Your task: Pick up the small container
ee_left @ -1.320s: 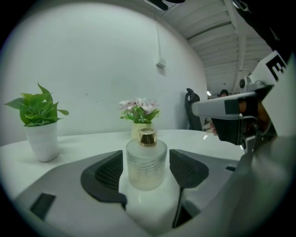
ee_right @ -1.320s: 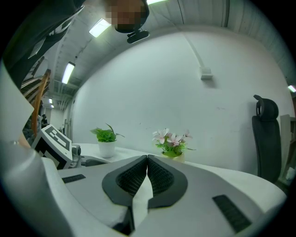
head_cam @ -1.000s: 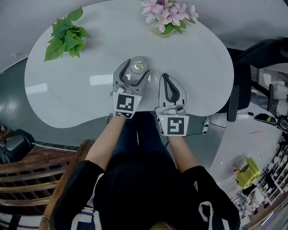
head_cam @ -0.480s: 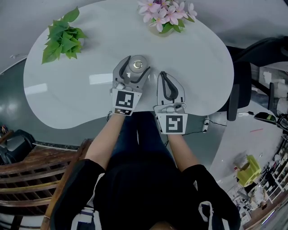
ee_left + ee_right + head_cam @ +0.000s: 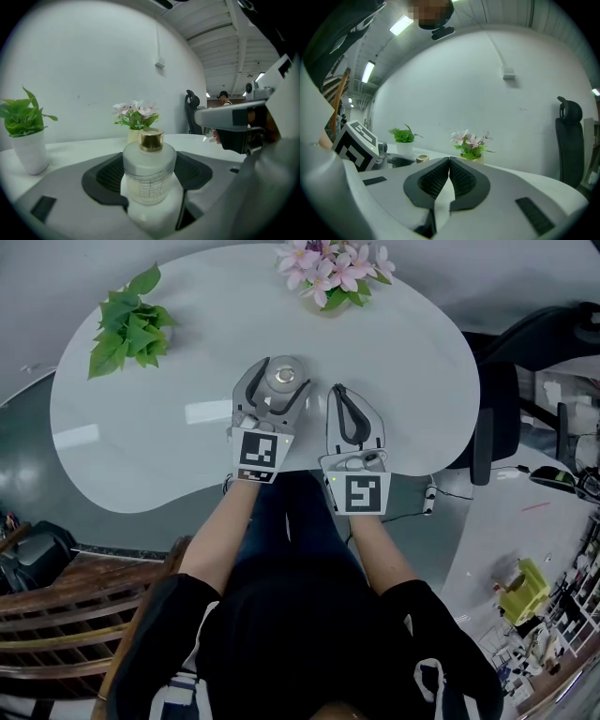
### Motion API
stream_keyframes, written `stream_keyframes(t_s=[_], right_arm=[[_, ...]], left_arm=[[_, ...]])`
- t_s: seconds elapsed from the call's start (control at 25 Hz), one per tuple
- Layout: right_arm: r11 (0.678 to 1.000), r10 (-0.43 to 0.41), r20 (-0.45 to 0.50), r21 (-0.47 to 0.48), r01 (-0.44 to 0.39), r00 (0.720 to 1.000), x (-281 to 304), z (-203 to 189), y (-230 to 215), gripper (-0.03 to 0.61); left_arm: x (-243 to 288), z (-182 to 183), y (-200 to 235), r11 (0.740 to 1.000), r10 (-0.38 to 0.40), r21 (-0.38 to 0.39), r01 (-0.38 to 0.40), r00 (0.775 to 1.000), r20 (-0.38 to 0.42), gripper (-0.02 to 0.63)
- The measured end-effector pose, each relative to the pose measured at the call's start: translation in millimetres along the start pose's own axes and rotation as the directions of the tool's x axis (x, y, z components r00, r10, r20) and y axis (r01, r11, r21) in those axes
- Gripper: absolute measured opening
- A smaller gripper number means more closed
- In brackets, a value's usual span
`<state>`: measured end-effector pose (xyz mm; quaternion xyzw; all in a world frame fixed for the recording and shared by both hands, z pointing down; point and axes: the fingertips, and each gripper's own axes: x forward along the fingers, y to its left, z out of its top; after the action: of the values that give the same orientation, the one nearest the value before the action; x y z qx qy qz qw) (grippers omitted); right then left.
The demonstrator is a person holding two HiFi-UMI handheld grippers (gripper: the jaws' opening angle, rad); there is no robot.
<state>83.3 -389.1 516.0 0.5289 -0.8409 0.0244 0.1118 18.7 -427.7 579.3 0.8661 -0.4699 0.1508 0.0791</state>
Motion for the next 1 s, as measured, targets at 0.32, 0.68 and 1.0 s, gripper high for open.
stream_keyframes(t_s=[0.32,0.68,1.0], right_arm=[[0.999,-0.036,0.036,-0.011,0.036,0.999,-11,23,-9,0.023],[0.997,-0.078,0.155,-0.016,0.082,0.985,-28,73,-15,0.023],[0.995,-0.095,0.207,-0.012,0.099,0.974,-48,113,-16,0.023]], left_arm=[[-17,46,-6,0.999,-0.005,0.034,0.003,0.998,0.068,0.324],[-51,97,-12,0.998,0.018,0.062,-0.024,0.994,0.105,0.324],[-86,140,-11,0.997,0.068,0.023,-0.073,0.985,0.157,0.324]])
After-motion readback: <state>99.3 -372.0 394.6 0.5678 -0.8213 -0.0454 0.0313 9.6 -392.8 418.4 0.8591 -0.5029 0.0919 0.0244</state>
